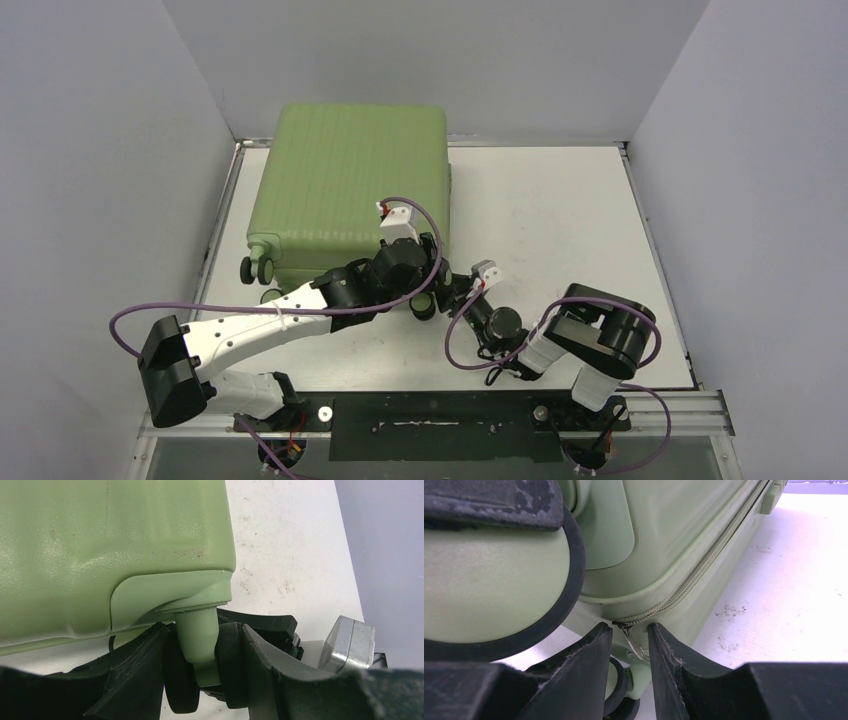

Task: Pack the luggage
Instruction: Zip the luggage at the center of the board.

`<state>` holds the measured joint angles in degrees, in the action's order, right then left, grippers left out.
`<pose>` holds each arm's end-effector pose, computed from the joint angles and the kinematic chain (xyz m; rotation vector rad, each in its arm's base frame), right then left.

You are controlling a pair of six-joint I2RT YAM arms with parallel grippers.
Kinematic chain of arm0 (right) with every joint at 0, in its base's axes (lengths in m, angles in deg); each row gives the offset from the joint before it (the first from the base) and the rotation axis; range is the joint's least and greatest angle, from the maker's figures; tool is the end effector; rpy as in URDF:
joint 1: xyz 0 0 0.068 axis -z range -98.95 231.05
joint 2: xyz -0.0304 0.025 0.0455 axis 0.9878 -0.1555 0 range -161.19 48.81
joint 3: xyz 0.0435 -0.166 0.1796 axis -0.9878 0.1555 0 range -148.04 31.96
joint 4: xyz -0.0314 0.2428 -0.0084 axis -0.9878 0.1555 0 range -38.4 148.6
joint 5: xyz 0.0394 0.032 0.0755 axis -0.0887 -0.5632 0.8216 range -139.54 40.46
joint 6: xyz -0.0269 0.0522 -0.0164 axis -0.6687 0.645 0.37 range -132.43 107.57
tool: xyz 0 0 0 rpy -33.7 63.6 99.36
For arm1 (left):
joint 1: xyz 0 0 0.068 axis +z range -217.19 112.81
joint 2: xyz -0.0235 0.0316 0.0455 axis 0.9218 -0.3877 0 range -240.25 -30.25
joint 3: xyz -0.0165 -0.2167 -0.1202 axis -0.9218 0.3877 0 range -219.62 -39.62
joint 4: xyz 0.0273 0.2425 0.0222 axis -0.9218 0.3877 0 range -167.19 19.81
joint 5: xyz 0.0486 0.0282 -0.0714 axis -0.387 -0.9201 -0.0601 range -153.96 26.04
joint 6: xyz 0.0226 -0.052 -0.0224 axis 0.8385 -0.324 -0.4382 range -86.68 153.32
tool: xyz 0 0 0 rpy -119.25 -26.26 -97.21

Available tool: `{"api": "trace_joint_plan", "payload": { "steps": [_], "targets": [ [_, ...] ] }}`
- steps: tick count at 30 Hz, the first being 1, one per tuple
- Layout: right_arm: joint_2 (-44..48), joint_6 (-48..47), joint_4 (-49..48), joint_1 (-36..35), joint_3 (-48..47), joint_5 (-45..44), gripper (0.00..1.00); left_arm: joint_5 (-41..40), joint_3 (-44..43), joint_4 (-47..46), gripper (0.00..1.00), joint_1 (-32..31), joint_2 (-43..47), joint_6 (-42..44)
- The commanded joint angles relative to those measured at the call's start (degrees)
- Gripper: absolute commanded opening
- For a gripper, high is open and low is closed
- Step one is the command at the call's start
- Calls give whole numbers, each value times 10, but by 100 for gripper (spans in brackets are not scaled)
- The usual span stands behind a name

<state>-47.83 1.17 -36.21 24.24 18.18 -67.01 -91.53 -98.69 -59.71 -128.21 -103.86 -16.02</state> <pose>0.1497 0.2038 0.1427 -0.3218 1.5020 0.7623 0.1566 -0.2390 0.2828 -0.0707 2.1282 -0.6644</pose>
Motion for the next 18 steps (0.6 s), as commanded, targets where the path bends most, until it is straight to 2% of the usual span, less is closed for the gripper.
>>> {"api": "trace_joint_plan", "payload": {
  "steps": [1, 4, 8, 14, 18],
  "targets": [
    [-16, 16, 6, 1, -38, 12, 34, 36, -3, 43, 0, -11, 0, 7],
    [-19, 20, 28, 0, -50, 15, 26, 36, -3, 42, 0, -10, 0, 7],
    [-29, 22, 21, -2, -49, 10, 9, 37, -1, 43, 0, -11, 1, 6],
    [-20, 21, 8, -2, -34, -23, 0, 39, 6, 43, 0, -11, 5, 3],
    [-7, 14, 5, 1, -26, -49, 0, 41, 12, 43, 0, -12, 9, 0]
  ]
}}
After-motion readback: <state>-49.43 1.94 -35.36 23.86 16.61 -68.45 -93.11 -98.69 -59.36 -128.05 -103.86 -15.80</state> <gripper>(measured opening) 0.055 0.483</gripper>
